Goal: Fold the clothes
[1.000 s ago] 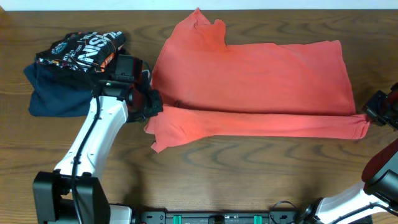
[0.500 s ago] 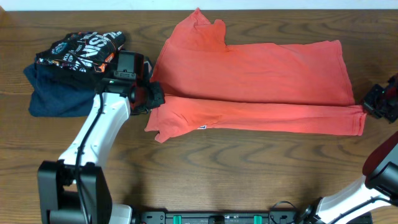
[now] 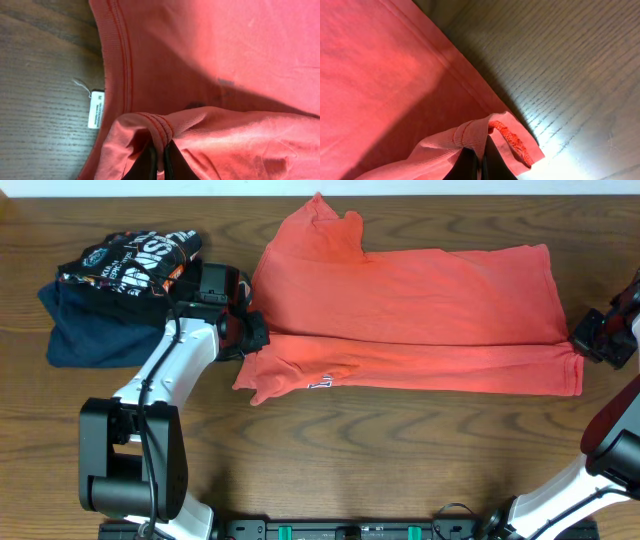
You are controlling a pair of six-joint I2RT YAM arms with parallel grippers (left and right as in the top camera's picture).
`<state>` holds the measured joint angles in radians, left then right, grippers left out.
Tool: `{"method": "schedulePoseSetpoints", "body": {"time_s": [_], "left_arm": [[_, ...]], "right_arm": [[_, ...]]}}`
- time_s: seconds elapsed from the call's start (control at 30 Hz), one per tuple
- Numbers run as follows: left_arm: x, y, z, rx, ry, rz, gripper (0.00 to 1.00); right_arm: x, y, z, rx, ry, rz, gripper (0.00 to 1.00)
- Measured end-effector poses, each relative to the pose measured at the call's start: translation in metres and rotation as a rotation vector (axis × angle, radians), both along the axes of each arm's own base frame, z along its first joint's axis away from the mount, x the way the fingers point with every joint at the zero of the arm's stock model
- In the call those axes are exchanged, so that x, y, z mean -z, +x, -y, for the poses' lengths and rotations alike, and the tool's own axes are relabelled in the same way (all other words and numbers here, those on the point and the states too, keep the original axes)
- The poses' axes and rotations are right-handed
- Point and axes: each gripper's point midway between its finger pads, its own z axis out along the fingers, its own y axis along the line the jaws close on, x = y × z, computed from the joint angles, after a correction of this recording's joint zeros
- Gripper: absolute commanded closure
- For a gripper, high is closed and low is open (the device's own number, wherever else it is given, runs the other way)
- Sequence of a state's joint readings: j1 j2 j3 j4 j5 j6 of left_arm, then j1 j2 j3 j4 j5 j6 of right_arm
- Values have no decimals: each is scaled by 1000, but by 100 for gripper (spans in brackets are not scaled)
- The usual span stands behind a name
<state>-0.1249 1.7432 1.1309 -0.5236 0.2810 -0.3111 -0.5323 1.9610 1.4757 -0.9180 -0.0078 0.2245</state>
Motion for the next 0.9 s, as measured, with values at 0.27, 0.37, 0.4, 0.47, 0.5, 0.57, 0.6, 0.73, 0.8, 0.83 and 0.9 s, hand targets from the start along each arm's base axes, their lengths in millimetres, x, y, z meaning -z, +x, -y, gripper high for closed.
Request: {"method": "schedulePoseSetpoints", "body": {"time_s": [0.27,0.37,0.4,0.47,0.5,0.57,0.6,0.73,0.8,0.83,0.9], "left_arm": [[-6,16,2,0,-9,71,44],[-8,19,2,-3,-12,82,23],[-8,18,2,-2,-12,81,21],[-7,17,2,-4,-12,76,20],[-7,16,2,-4,-12,72,20],[-5,13,2,-5,-10,57,20],[-5,11,2,-5,-9,49,20],[-2,3,2,-2,-14,11,20],[-2,0,6,7,-36,-1,18],[-3,-1,9,14,-54,-5,18],[-4,-3,16,29,-91,-10,18]], "right_arm": [[2,1,1,-3,-1,1,88],[2,0,0,0,1,-2,59],[2,0,0,-4,1,-3,55],[2,0,0,-10,0,-3,54],[2,0,0,-9,0,-3,54],[2,0,0,-9,0,-3,54],[2,0,0,-9,0,-3,54],[2,-1,-1,-9,3,-8,54],[2,-3,-2,-9,8,-17,54],[3,-5,-3,-9,12,-24,54],[3,-7,-4,-9,19,-34,54]]}}
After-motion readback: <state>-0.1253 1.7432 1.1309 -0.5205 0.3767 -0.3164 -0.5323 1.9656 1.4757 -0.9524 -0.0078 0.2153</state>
